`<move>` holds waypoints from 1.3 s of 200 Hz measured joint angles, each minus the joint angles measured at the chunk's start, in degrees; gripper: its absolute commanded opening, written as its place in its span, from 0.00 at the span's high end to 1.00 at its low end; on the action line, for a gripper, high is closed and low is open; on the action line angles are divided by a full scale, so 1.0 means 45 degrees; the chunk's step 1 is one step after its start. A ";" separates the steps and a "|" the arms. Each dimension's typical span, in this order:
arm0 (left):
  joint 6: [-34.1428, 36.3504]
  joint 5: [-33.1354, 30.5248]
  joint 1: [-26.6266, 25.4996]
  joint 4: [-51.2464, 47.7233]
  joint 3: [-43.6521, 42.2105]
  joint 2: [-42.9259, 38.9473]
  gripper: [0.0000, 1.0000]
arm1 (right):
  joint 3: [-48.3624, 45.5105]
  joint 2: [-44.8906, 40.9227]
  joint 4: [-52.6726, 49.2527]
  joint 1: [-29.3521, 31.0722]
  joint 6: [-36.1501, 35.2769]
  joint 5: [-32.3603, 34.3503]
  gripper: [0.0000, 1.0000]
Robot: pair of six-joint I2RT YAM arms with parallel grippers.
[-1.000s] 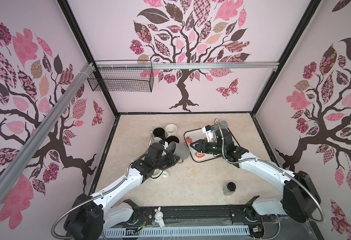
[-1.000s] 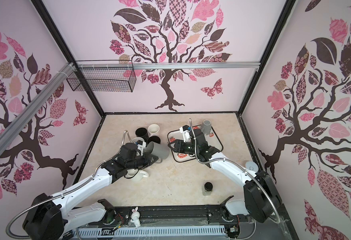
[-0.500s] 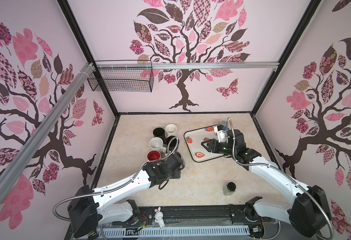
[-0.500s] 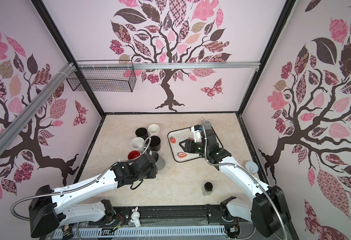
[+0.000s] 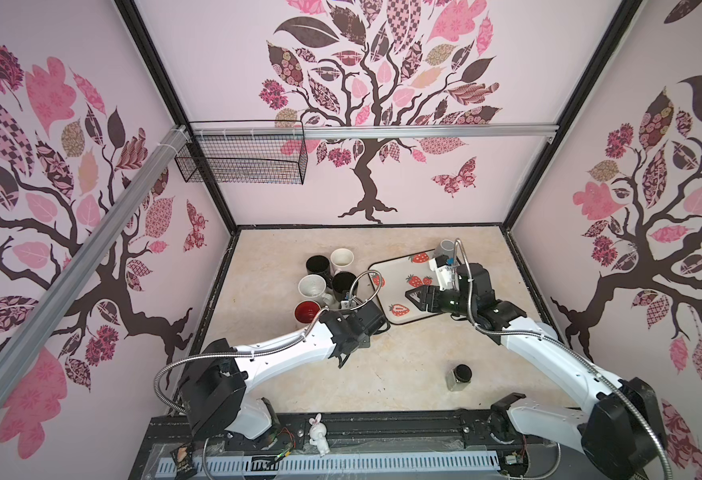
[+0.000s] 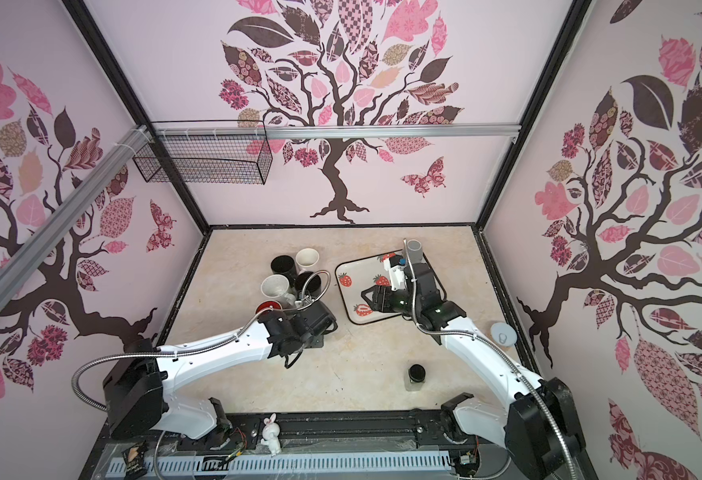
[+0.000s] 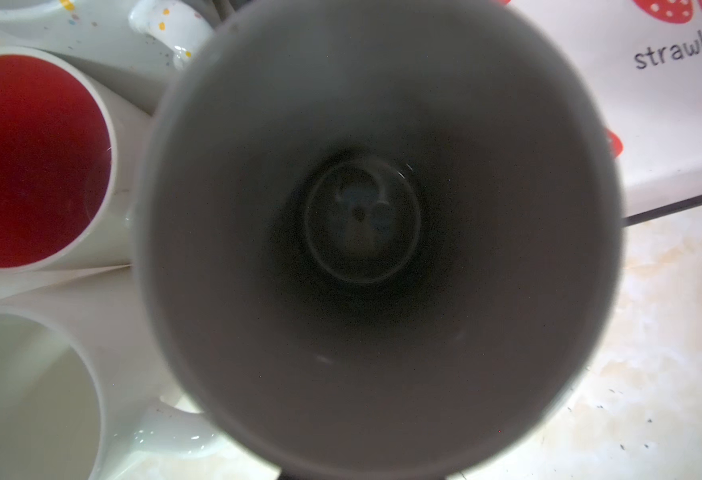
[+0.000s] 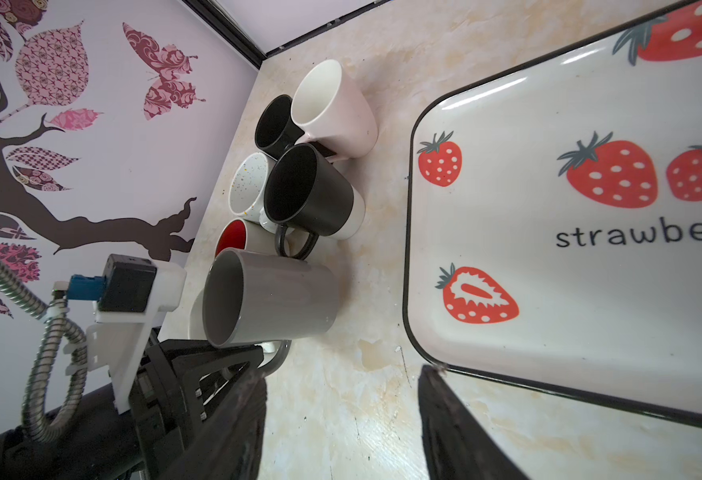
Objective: Turn the mug right side up
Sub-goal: 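Carry the grey mug upright with the left gripper and lower it beside the mugs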
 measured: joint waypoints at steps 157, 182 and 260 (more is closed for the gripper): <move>-0.0223 -0.0544 0.0277 0.1146 0.0019 0.0923 0.63 | 0.0015 0.0000 -0.0685 -0.0029 -0.0452 0.1001 0.37; -0.0238 -0.0262 0.0384 0.1384 0.0019 0.0831 0.61 | 0.0044 0.0010 -0.0772 -0.0039 -0.0476 0.1331 0.37; -0.0772 0.1156 0.0457 0.2429 0.0019 -0.0175 0.51 | 0.0248 0.0282 -0.0763 -0.0049 -0.0282 0.1321 0.37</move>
